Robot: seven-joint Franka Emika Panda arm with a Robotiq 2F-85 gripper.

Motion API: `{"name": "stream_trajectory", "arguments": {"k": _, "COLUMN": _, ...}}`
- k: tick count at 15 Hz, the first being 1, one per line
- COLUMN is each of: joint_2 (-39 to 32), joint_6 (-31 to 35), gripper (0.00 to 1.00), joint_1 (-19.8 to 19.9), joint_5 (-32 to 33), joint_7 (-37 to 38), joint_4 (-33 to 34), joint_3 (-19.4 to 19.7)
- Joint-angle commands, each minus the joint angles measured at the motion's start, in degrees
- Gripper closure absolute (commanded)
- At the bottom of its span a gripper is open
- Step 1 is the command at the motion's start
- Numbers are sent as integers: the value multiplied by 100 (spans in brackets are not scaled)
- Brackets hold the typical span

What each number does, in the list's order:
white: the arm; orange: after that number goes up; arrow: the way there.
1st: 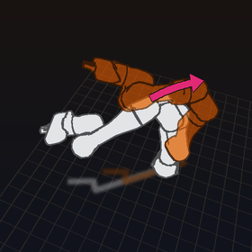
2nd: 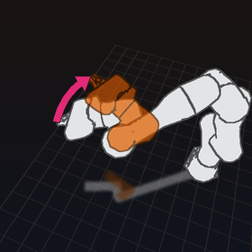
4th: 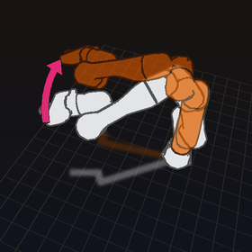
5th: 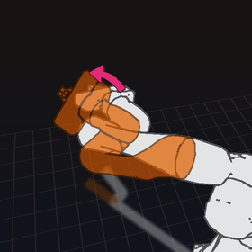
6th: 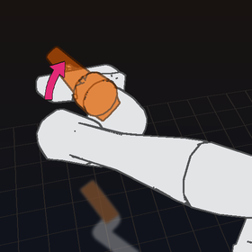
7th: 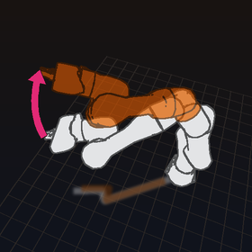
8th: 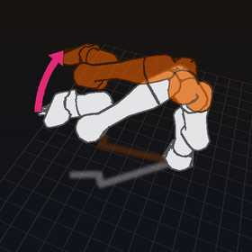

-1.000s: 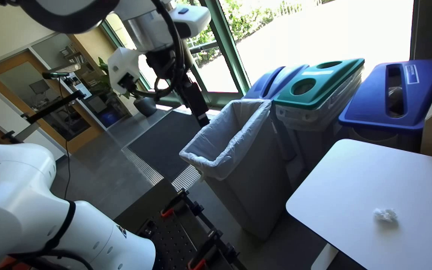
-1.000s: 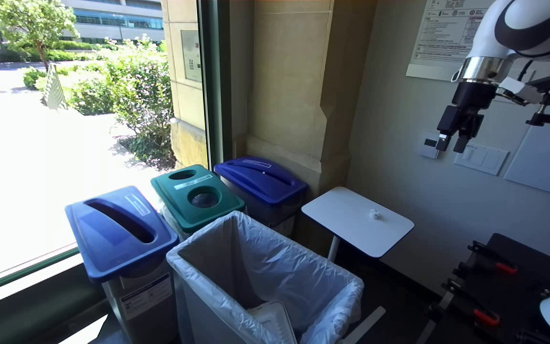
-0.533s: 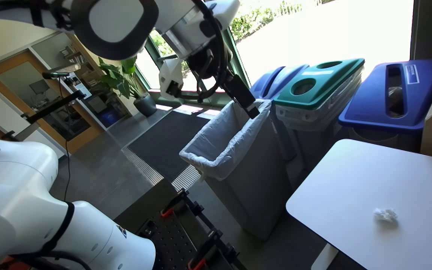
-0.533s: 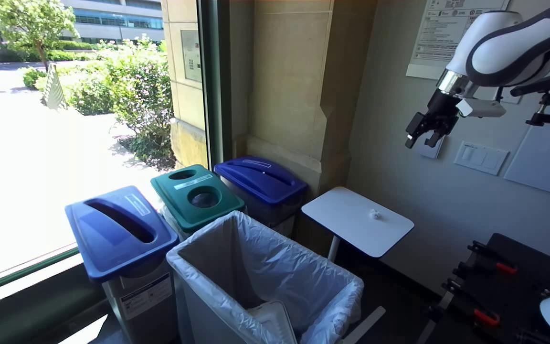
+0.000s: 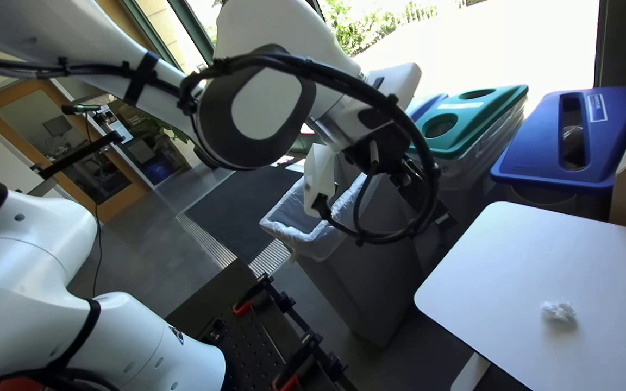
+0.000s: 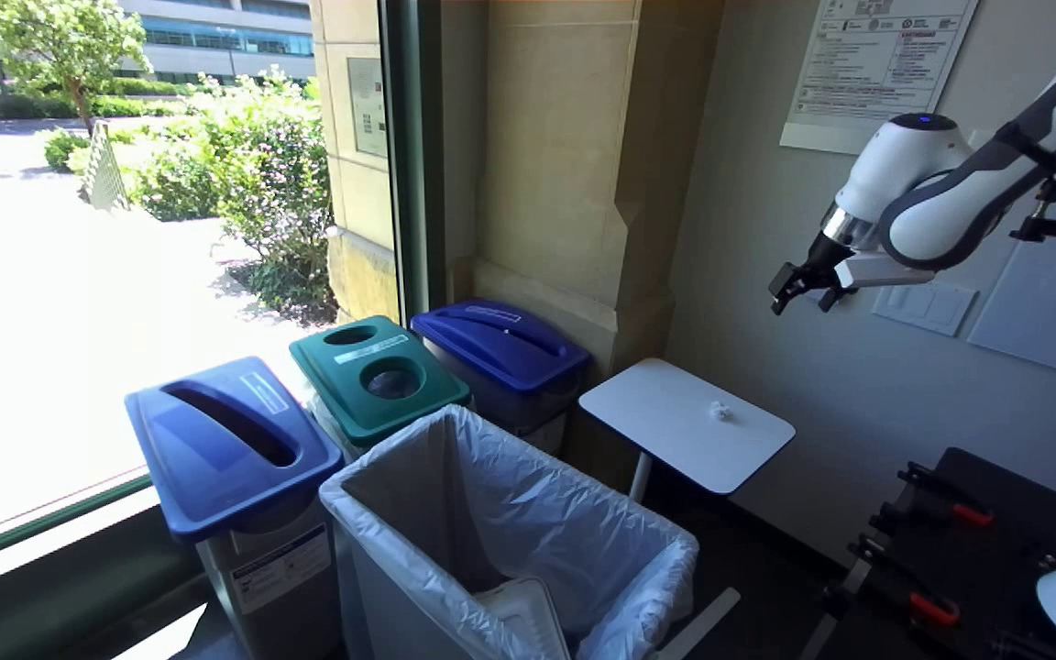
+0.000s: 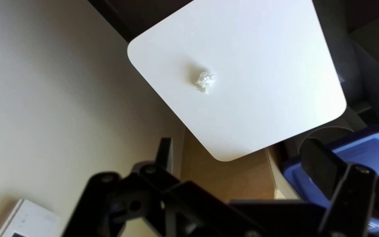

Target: Put the thing on the table in the bin

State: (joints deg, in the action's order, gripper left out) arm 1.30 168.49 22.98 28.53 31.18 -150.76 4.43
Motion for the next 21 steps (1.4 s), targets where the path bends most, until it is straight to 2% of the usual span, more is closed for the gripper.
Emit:
{"name": "stream_trajectory", "arguments": {"k": 1, "joint_2": -170, "joint_6": 1, "gripper": 0, "joint_1": 117, "joint_5": 281, "joint_7": 274, "joint_4": 86, "joint_3": 48}}
{"name": "stream_trajectory", "arguments": {"k": 4, "joint_2": -441, "joint_6": 1, "gripper": 0, "joint_1": 210, "joint_5": 480, "joint_7": 460, "joint_4": 271, "joint_3": 142}}
{"name": "stream_trajectory", "arguments": {"k": 9, "joint_2": -458, "joint_6": 1, "gripper": 0, "joint_1": 199, "joint_5": 481, "joint_7": 500, "joint_4": 305, "joint_3": 126}}
{"name": "stream_trajectory", "arguments": {"k": 14, "joint_2": -1496, "joint_6": 201, "gripper": 0, "joint_1": 170, "joint_5": 6, "joint_7": 505, "joint_4": 774, "joint_3": -46}}
{"name": "stream_trajectory", "arguments": {"k": 17, "joint_2": -2297, "joint_6": 214, "gripper": 0, "joint_1": 69, "joint_5": -65, "joint_7": 749, "joint_4": 1313, "joint_3": -97}}
{"name": "stream_trajectory", "arguments": {"k": 18, "joint_2": -2523, "joint_6": 277, "gripper": 0, "joint_1": -707, "joint_5": -740, "joint_7": 321, "joint_4": 1453, "joint_3": 557}}
{"name": "stream_trajectory", "arguments": {"k": 21, "joint_2": -3347, "joint_6": 401, "gripper": 0, "joint_1": -1124, "joint_5": -1791, "joint_7": -71, "joint_4": 2027, "joint_3": 754}}
